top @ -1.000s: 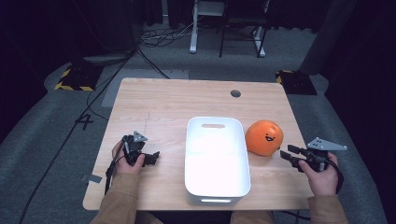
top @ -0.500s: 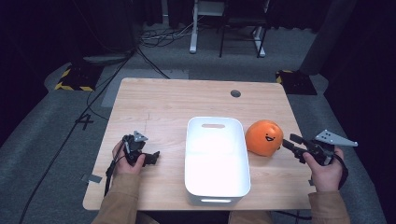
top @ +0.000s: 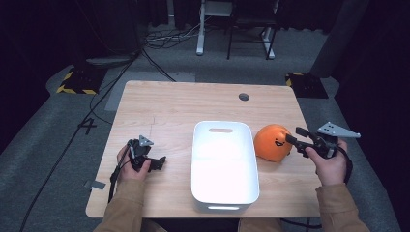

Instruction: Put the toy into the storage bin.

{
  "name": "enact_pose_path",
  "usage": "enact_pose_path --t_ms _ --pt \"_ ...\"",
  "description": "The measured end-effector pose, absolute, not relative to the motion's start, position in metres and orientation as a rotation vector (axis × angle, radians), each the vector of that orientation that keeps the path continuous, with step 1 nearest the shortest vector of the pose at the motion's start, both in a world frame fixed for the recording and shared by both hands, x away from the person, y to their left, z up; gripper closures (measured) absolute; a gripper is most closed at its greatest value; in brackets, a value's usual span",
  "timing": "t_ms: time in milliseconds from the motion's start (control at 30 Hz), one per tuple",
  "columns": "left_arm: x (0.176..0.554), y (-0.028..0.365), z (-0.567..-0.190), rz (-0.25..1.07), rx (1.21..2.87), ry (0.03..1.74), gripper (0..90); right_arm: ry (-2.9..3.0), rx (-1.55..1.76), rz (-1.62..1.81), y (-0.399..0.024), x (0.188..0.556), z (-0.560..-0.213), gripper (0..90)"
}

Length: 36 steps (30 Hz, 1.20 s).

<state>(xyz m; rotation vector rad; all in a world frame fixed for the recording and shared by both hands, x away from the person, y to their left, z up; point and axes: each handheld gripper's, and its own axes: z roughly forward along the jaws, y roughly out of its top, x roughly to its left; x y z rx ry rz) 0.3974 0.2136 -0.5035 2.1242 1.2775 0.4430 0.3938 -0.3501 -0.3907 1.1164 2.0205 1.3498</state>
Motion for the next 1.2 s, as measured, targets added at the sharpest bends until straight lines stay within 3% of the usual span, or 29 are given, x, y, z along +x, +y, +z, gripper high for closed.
enact_pose_path --t_ms 533,933,1200 --pt "0.398 0.213 -0.504 0.441 2.124 1.276 0.1 2.074 1.192 1.364 -0.344 0.429 -0.406 49.6" --pt "0.398 0.213 -0.503 0.439 2.126 1.278 0.1 2.168 1.094 1.324 -0.329 0.424 -0.413 73.7" --pt "0.398 0.213 -0.503 0.439 2.124 1.278 0.1 2.175 1.043 1.314 -0.326 0.417 -0.397 77.9"
